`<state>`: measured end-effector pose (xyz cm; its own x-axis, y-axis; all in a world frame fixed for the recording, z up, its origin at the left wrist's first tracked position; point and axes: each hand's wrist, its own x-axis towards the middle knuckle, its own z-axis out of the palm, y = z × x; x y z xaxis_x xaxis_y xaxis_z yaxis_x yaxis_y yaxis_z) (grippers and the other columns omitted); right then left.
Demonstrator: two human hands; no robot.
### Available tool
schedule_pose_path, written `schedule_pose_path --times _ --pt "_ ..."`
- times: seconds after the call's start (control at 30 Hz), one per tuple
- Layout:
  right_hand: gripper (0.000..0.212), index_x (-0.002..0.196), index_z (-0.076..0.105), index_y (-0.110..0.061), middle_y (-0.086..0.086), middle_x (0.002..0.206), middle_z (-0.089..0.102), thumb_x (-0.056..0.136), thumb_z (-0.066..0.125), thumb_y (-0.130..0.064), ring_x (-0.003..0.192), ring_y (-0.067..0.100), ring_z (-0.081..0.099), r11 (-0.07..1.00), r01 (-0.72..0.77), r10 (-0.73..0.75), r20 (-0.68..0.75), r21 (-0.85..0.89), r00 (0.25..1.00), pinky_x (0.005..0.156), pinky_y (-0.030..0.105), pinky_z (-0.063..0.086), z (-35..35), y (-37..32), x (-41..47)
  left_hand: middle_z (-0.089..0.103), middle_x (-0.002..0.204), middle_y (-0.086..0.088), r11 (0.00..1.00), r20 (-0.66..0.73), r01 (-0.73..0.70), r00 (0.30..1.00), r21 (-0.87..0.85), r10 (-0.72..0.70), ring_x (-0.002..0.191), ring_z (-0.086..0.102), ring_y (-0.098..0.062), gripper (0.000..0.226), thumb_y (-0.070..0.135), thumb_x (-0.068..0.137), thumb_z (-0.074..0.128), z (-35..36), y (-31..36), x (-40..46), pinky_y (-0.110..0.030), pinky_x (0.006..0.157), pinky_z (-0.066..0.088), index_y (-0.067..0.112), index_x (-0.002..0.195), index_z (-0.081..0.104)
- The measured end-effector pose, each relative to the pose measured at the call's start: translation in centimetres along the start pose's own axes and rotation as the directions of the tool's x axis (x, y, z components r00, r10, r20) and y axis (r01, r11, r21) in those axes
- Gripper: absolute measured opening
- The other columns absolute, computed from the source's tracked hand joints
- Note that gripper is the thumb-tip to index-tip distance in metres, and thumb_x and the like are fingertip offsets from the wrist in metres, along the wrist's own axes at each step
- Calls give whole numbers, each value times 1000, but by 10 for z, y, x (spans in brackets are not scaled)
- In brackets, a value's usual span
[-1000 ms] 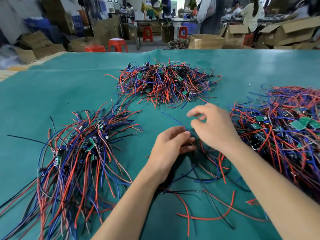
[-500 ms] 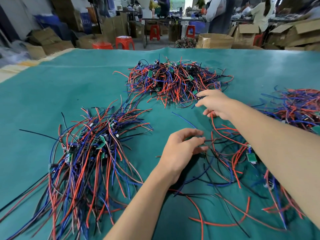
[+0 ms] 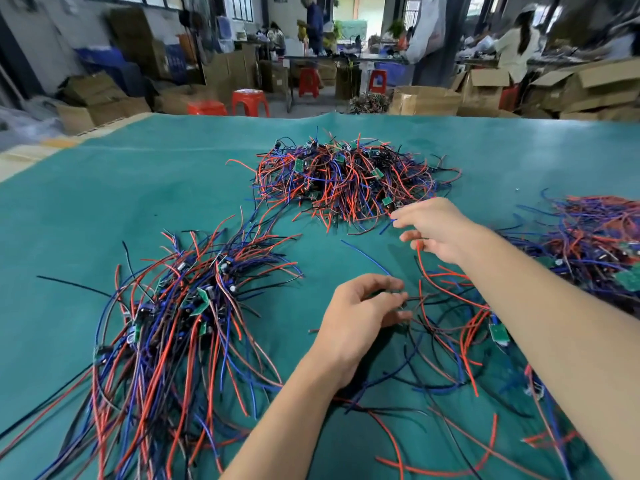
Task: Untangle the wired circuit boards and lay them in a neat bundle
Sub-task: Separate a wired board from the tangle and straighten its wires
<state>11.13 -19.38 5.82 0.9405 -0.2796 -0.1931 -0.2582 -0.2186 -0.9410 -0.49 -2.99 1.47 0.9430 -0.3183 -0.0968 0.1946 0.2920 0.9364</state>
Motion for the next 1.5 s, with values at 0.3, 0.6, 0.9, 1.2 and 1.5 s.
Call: schedule_pose_path --times 0.3,0.6,0.9,1.2,1.5 --pt "30 107 78 -7 3 77 63 86 61 7 54 10 56 954 121 -157 111 275 981 45 19 39 -41 20 -88 59 128 -19 996 -38 17 999 -92 -20 96 69 -24 35 -9 94 53 -1 2 2 -31 78 61 0 128 52" --pt "26 86 80 -2 6 50 49 66 64 0 43 13 36 854 72 -182 166 515 969 44 24 27 -20 53 -132 70 114 -21 995 -10 15 1000 -98 -16 93 69 -26 27 24 105 46 -3 1 4 -31 73 59 10 106 68" --pt "13 89 64 -12 3 66 66 87 76 -7 43 16 47 920 248 -267 22 304 963 41 25 38 0 65 -132 69 96 -26 990 6 -114 993 85 114 88 64 -25 21 11 99 57 -5 -5 2 -25 74 55 -5 103 69" --pt "23 96 79 -18 -6 68 68 88 71 2 51 9 51 916 212 -245 56 340 968 47 19 42 2 67 -129 69 92 -28 985 -69 -141 986 101 149 82 64 -25 15 8 94 64 -6 -8 4 -27 72 55 -2 89 74" --pt "19 85 79 -16 5 70 67 87 70 0 50 13 54 917 205 -232 40 341 972 46 21 42 2 63 -129 69 89 -20 992 -89 -116 989 51 120 81 65 -24 8 3 91 66 -5 -8 3 -28 75 55 -2 90 73"
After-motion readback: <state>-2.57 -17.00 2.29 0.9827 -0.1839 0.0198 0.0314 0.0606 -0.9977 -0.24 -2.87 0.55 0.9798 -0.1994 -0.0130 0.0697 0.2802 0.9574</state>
